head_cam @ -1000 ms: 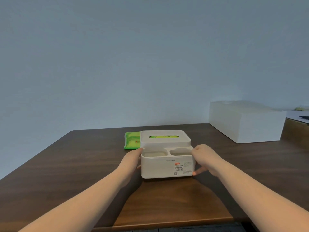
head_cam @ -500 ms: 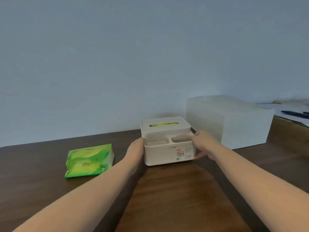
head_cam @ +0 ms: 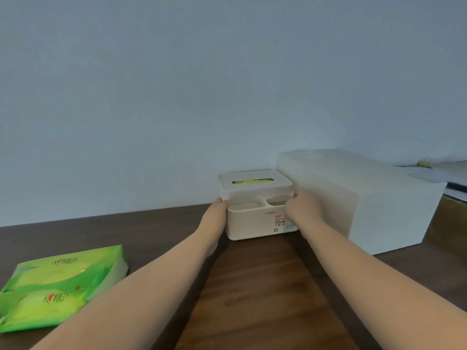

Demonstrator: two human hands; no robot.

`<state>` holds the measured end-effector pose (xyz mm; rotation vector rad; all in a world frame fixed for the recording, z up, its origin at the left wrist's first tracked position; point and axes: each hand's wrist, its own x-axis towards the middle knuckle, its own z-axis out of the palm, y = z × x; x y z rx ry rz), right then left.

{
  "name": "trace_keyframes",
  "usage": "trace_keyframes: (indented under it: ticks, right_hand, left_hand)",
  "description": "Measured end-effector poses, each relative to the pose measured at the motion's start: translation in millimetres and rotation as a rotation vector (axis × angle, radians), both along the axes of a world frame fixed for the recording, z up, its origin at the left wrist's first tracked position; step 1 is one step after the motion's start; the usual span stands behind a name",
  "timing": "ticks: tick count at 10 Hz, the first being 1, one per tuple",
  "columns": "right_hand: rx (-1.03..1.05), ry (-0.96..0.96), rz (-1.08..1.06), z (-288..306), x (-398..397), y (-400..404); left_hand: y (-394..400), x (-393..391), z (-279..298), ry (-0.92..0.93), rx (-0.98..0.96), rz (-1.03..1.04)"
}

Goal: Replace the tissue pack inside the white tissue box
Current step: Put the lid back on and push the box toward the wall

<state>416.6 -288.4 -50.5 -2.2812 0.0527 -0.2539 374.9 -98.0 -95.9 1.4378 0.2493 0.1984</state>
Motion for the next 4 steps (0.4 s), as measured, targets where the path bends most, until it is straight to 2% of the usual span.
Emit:
trace_keyframes:
  ticks: [2, 3, 4]
  right_hand:
    - [-0.105, -0.049, -0.01, -3.1, 3.5, 0.7]
    - [-0.143, -0.024, 0.007, -0.7, 2.7, -2.6]
    - [-0.162, 0.011, 0.019, 4.0, -7.7, -10.0]
  left_hand:
    - [6.7, 17.1, -13.7, -0.03, 0.031, -0.01]
    - [9.6, 17.5, -14.1, 0.018, 0.056, -0.023]
    - [-7.2, -14.9, 5.4, 0.084, 0.185, 0.042]
